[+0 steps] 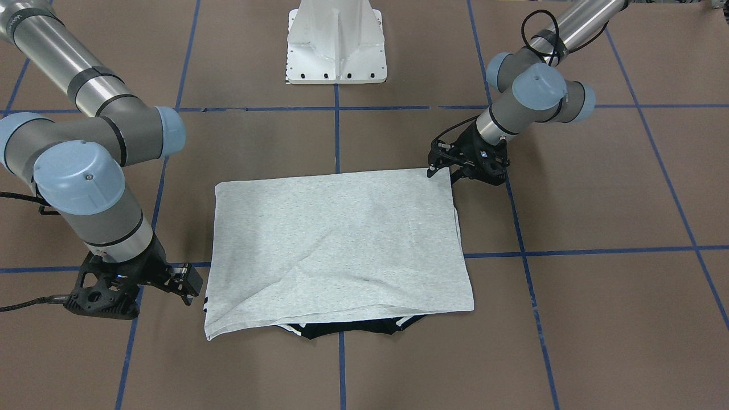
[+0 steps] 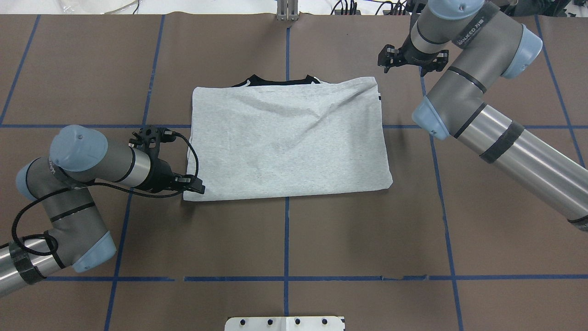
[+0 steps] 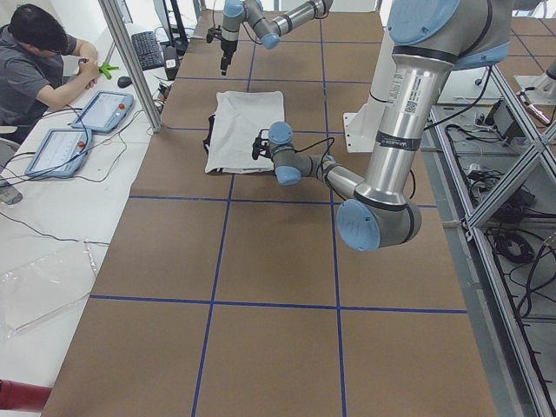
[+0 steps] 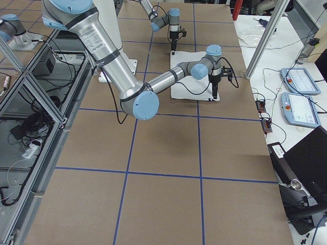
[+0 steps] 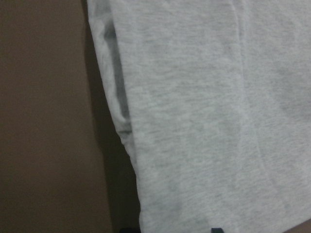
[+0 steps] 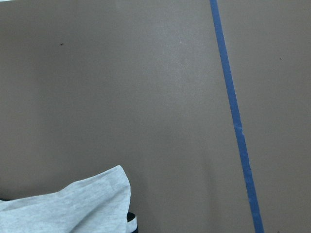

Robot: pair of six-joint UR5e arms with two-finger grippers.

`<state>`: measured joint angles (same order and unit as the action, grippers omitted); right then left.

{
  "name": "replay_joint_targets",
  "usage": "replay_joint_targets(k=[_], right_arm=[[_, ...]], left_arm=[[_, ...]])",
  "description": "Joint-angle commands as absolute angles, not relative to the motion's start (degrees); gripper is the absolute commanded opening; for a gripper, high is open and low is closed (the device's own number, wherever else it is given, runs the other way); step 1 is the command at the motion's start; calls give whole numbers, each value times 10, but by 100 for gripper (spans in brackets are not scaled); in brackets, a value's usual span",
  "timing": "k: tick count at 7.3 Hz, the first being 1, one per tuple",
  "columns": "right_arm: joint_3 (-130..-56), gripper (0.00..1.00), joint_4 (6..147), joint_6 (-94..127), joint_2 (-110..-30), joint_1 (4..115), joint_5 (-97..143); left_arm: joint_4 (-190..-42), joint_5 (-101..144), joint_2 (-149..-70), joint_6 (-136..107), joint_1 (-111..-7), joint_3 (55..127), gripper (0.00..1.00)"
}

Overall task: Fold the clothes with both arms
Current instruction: 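Move the left gripper down to the folded shirt's side edge nearest it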

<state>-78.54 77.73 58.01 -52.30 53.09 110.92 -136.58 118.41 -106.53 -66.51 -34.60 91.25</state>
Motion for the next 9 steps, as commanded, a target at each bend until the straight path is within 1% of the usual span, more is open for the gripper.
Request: replay_joint_targets(k=[1, 2, 3, 5, 7, 8, 9], right_arm=[[-787, 100, 777, 580, -524, 531, 1109], [-787, 100, 777, 580, -524, 531, 1109], [-787, 100, 777, 581, -524, 531, 1109], [-788, 100, 777, 581, -524, 531, 1109], [-788, 100, 777, 581, -524, 531, 1109], [-788, 100, 777, 581, -524, 531, 1109], [-788, 100, 777, 581, -524, 531, 1109]], left_arm=[[-1366, 1188, -1065, -666, -346, 914, 40], [-1366, 1190, -1059, -666, -345, 924, 15], [-1366, 1190, -1045, -666, -345, 939, 0], [-1362, 1191, -1014, -661, -346, 974, 0], [-1359, 1191, -1002, -634, -358, 973, 0], [-1357, 1191, -980, -566, -384, 969, 0], [-1344, 1191, -977, -492, -433, 965, 0]])
